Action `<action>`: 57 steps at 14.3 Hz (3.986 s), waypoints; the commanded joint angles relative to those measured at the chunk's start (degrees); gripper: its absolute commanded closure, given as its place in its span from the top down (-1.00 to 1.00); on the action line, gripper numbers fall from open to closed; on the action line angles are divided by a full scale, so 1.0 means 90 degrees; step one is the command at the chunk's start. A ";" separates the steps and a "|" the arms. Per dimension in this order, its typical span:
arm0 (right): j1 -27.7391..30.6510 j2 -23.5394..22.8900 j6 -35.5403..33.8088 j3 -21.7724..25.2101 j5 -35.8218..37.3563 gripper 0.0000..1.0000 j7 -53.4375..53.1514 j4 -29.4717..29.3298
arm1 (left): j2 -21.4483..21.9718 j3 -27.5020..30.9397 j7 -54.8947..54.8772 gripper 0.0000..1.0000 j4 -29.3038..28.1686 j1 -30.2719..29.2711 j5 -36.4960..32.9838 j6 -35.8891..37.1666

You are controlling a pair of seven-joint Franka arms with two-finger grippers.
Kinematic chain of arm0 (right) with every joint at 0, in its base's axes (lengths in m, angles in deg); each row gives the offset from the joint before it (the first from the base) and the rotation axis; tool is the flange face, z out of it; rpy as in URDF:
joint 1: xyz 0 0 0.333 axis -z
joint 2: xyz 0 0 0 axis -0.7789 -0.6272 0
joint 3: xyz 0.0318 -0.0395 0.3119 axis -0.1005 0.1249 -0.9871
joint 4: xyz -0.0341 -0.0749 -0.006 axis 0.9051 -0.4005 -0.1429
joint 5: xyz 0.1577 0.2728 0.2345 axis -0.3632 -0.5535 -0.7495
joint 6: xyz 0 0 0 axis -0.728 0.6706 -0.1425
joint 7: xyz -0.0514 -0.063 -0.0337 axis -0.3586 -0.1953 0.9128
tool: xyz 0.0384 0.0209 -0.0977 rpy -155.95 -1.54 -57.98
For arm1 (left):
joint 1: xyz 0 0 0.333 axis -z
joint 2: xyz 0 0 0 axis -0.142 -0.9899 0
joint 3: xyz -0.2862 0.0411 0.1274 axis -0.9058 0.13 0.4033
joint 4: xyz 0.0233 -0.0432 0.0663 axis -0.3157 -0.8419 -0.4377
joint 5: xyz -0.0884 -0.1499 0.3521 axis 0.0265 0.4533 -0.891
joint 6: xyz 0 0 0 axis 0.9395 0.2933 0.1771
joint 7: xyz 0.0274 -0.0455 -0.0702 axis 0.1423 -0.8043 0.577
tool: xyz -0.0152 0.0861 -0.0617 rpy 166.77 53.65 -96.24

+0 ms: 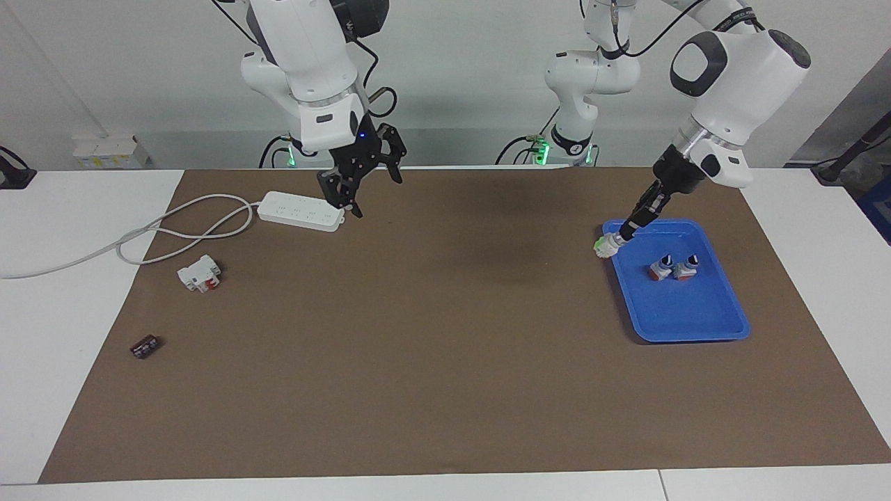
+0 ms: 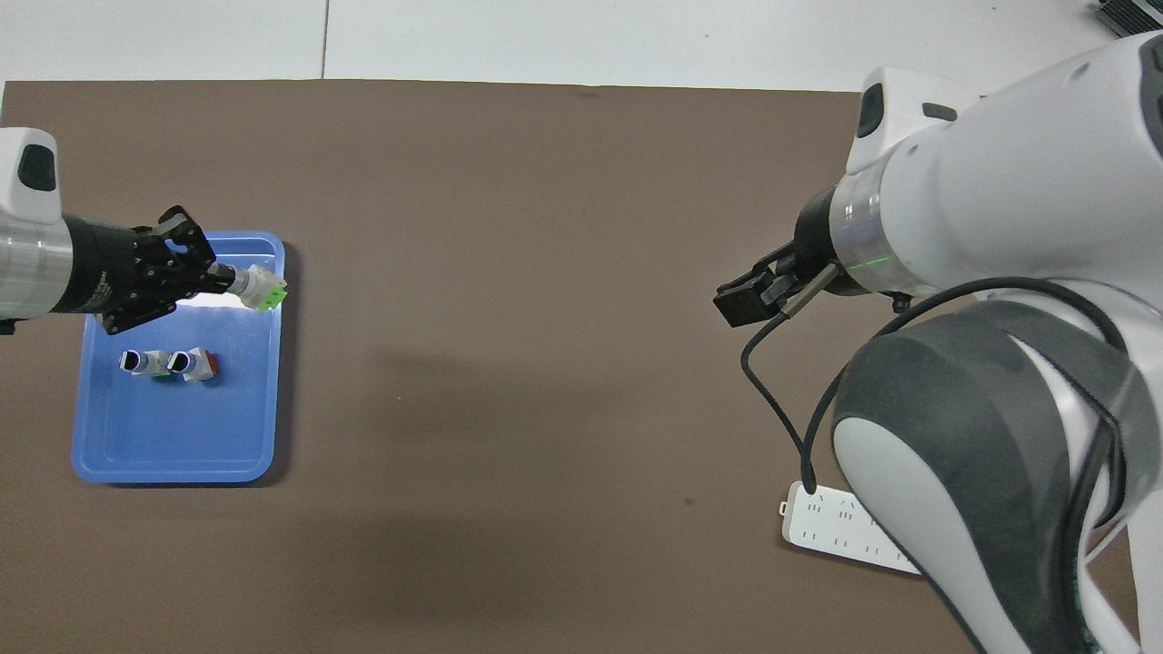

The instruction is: Turn and place switch with both arms

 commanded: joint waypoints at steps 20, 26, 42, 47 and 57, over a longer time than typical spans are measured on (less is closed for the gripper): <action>-0.0274 0.0587 -0.2143 0.1989 0.0674 1.00 -0.2328 -0.0115 | -0.1272 -0.0051 -0.5048 -1.00 -0.1554 -0.1556 -0.0917 -0.4186; -0.0196 0.0645 -0.1851 0.2243 0.0175 1.00 -0.2308 -0.0056 | -0.1340 -0.0051 -0.5057 -0.64 -0.1710 -0.1575 -0.0917 -0.4236; -0.0216 0.0733 -0.1030 0.2282 0.0271 1.00 -0.2367 0.0315 | -0.1555 -0.0060 -0.5067 0.03 0.2585 -0.0492 -0.1552 0.1795; -0.0255 0.0772 -0.1088 0.2282 0.0272 1.00 -0.2367 0.0432 | -0.2120 -0.0070 -0.5067 0.36 0.4312 -0.0179 -0.1532 0.3662; -0.0245 0.0821 -0.1029 0.2273 0.0272 1.00 -0.2377 0.0540 | -0.1830 -0.0061 -0.5057 1.00 0.4006 -0.0149 -0.1503 0.3150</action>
